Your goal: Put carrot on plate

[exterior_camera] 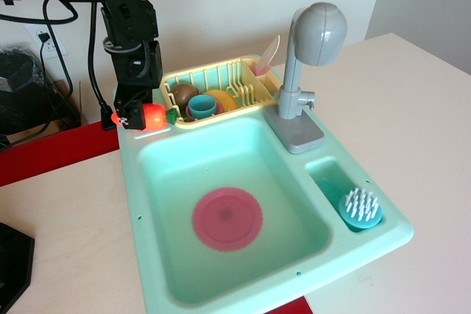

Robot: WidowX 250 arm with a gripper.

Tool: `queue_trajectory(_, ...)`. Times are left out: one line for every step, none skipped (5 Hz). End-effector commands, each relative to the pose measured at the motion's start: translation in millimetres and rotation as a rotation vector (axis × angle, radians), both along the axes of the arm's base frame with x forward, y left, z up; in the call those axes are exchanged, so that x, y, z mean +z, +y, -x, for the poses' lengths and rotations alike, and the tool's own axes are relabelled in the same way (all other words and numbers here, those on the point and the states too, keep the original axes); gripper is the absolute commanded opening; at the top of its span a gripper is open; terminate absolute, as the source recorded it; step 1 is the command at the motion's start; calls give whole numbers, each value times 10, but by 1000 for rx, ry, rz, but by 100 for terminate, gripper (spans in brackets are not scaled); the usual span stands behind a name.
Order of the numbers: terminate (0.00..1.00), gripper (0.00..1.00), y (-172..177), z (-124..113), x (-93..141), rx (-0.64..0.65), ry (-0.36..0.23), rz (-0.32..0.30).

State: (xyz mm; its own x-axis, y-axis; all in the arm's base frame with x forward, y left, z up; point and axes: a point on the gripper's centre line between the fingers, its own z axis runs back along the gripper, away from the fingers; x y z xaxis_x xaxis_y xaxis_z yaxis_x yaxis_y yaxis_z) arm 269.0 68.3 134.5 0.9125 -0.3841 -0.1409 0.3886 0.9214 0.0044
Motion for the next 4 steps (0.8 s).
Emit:
queue_trajectory(0,0,-151,-93,378,-21,-99,-18)
queue_trajectory(0,0,-291,-173,479,-44,-120,-12)
queue_trajectory(0,0,-489,-274,522,-70,-135,2)
queue_trajectory(0,0,-726,-394,398,-92,-125,40)
